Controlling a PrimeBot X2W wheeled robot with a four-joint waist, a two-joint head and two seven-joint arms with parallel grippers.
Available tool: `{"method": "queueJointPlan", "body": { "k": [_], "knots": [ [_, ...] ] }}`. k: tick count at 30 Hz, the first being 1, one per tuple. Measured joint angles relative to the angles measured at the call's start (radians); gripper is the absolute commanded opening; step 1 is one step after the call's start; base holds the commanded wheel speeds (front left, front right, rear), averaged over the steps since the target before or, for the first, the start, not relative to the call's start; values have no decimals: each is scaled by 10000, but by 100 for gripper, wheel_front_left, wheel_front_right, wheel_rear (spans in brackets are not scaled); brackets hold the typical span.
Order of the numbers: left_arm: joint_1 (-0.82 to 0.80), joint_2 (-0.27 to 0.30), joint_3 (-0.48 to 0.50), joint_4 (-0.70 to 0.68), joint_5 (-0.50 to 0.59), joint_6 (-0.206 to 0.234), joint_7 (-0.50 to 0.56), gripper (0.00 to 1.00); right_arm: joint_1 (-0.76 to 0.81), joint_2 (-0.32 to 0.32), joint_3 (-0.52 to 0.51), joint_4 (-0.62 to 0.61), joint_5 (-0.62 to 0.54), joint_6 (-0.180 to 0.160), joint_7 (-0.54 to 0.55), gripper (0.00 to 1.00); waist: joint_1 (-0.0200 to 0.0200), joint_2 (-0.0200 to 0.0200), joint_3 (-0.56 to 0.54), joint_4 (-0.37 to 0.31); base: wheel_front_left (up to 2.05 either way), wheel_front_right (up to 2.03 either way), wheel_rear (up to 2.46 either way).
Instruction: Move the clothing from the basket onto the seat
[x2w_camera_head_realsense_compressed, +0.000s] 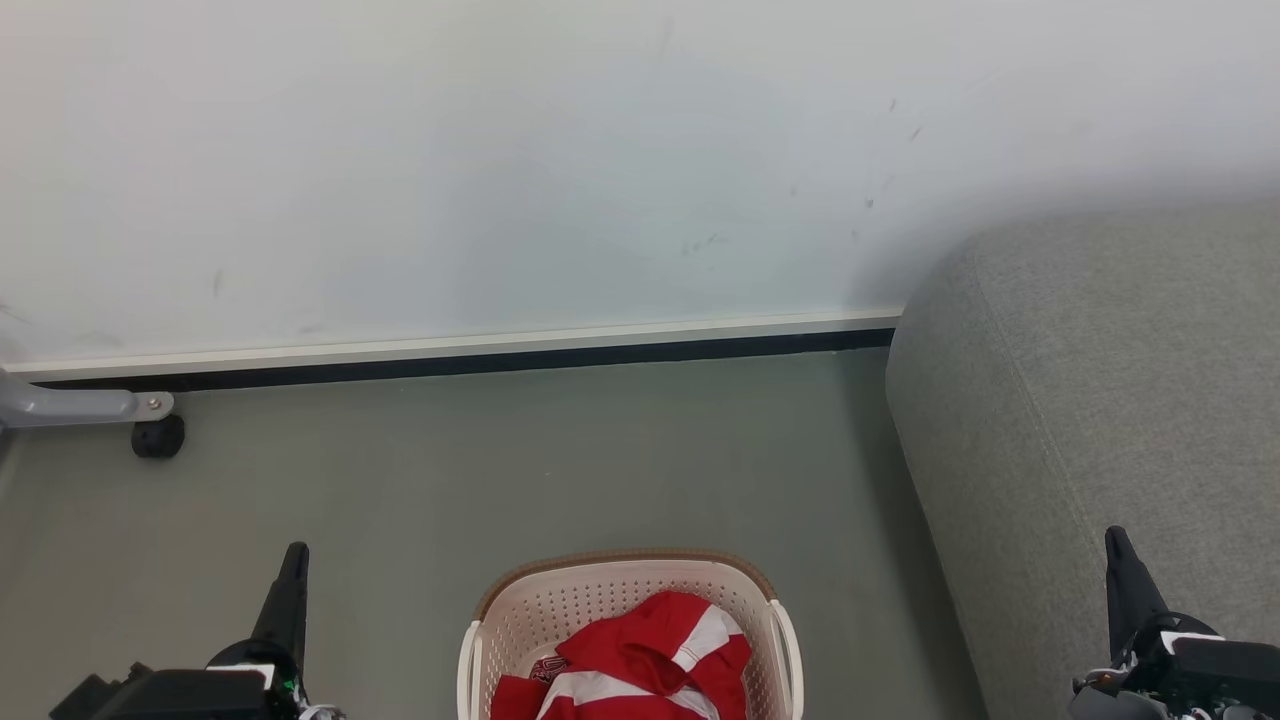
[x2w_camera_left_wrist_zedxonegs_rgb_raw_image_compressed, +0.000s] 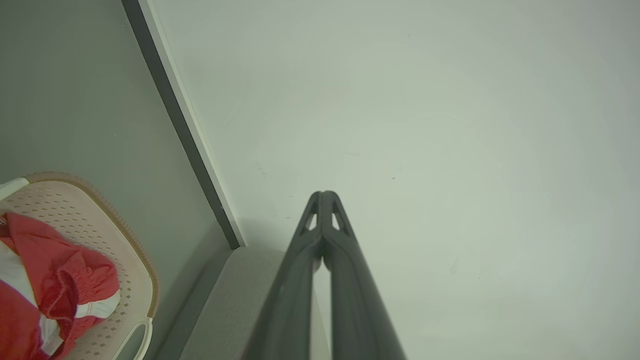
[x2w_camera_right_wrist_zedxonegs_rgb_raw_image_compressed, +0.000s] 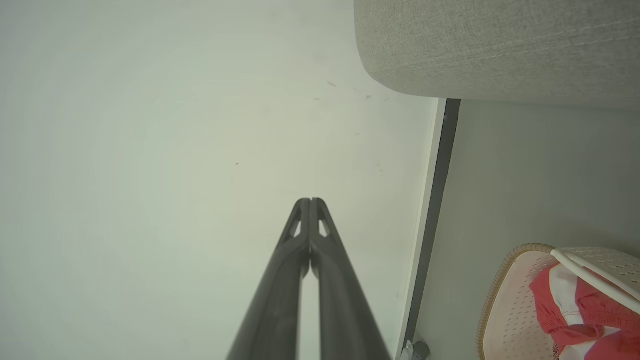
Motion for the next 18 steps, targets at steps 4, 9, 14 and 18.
{"method": "queueJointPlan", "body": {
  "k": [4,9,14,18],
  "knots": [
    [0,0,0,0,0,0,0,0,0,0,0,0,0,0,0,0,0,0,0,0,0,0,0],
    [0,0,0,0,0,0,0,0,0,0,0,0,0,0,0,0,0,0,0,0,0,0,0],
    [0,0,0,0,0,0,0,0,0,0,0,0,0,0,0,0,0,0,0,0,0,0,0],
    [0,0,0,0,0,0,0,0,0,0,0,0,0,0,0,0,0,0,0,0,0,0,0]
  ]
}}
